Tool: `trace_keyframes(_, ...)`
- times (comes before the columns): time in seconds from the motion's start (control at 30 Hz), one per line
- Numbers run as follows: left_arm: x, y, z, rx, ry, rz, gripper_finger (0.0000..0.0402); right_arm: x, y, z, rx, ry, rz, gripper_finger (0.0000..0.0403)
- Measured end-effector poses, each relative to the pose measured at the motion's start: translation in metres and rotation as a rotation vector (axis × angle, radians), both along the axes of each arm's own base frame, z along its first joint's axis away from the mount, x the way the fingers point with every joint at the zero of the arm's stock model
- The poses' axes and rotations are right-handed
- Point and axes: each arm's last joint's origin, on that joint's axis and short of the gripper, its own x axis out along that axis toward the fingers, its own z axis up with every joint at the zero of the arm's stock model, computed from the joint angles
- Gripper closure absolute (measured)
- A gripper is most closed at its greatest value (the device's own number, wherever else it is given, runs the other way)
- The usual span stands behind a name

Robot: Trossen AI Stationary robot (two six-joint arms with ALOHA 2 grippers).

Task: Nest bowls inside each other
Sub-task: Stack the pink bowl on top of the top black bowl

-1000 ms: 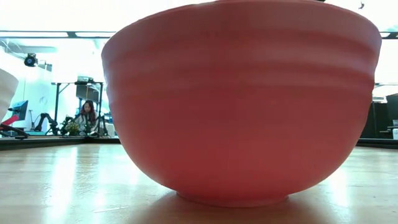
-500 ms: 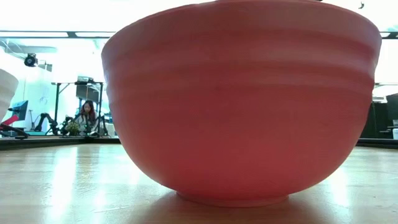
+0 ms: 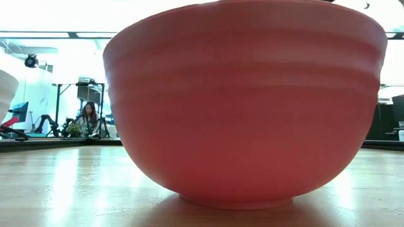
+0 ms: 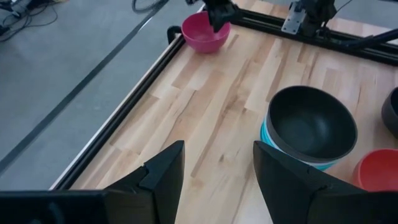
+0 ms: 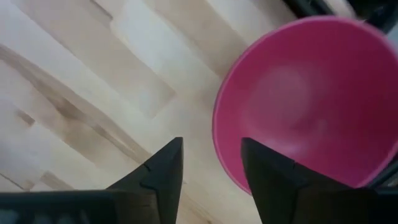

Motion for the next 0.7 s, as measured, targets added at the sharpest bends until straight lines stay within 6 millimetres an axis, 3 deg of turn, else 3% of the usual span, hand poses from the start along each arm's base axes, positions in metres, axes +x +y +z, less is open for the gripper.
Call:
trace_keyframes(0.4, 0.0, 0.0, 0.0, -0.003, -0.002, 0.0, 0.0226, 0.005, -0.004, -0.052, 0.11, 0.119, 0.006, 0.0265)
trace_keyframes(0.57, 0.0, 0.0, 0.0, -0.004, -0.002, 0.0, 0.0226, 0.006, -0.005, -0.064, 0.117, 0.127, 0.003, 0.0281)
trace_keyframes(0.7, 0.0, 0.0, 0.0, -0.011, -0.003, -0.008, 0.0226, 0.004, -0.004, -0.069, 0.128, 0.138, -0.001, 0.0317)
